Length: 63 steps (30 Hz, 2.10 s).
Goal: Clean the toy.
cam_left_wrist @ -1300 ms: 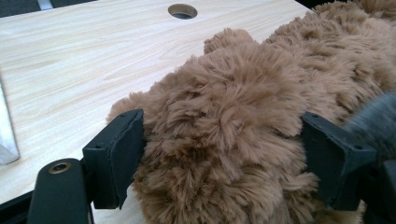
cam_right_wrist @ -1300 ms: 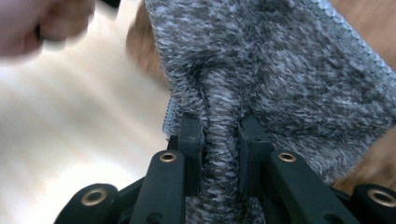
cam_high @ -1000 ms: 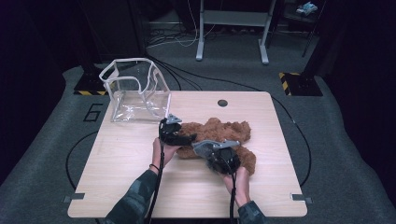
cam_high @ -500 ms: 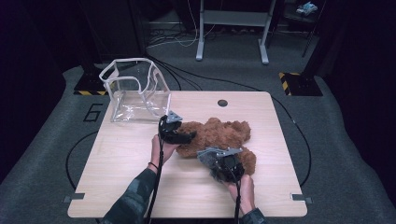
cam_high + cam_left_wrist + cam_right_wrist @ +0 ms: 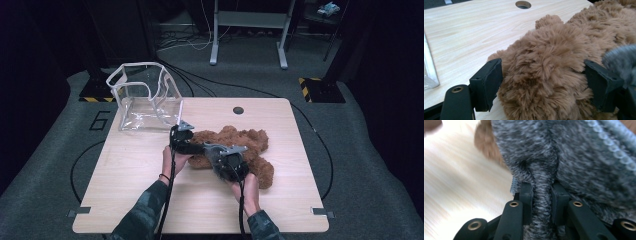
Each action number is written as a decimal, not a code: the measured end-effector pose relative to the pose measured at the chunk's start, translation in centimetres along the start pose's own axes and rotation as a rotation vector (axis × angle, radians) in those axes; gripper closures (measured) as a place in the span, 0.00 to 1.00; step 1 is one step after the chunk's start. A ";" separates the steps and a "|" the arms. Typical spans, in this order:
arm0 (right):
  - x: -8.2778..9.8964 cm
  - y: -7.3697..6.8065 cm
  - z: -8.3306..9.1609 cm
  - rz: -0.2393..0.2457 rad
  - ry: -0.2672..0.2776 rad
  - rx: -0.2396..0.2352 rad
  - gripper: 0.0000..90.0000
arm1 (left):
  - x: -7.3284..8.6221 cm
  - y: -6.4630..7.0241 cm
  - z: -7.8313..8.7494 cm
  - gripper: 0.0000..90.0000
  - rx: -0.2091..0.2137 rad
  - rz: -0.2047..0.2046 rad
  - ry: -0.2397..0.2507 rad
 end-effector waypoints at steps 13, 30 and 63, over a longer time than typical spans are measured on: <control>3.8 0.1 -0.6 -0.015 -0.064 -0.048 0.83 | -0.5 0.5 1.1 0.18 0.015 -0.002 0.035; -0.5 -1.4 2.6 0.040 0.089 -0.058 0.83 | 2.4 -4.0 4.4 0.16 -0.097 0.037 0.054; 1.1 -1.4 2.6 0.042 0.021 -0.093 0.82 | 5.5 -3.7 4.5 0.16 -0.095 0.104 0.030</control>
Point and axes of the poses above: each handheld gripper's, and its own axes: z roughly backward along the jaws, x roughly out of its underside, y roughly to its right, the point moved 9 cm from there along -z, roughly forward along the jaws, and after that the axes turned 1 degree about -y, right-handed, at the moved point
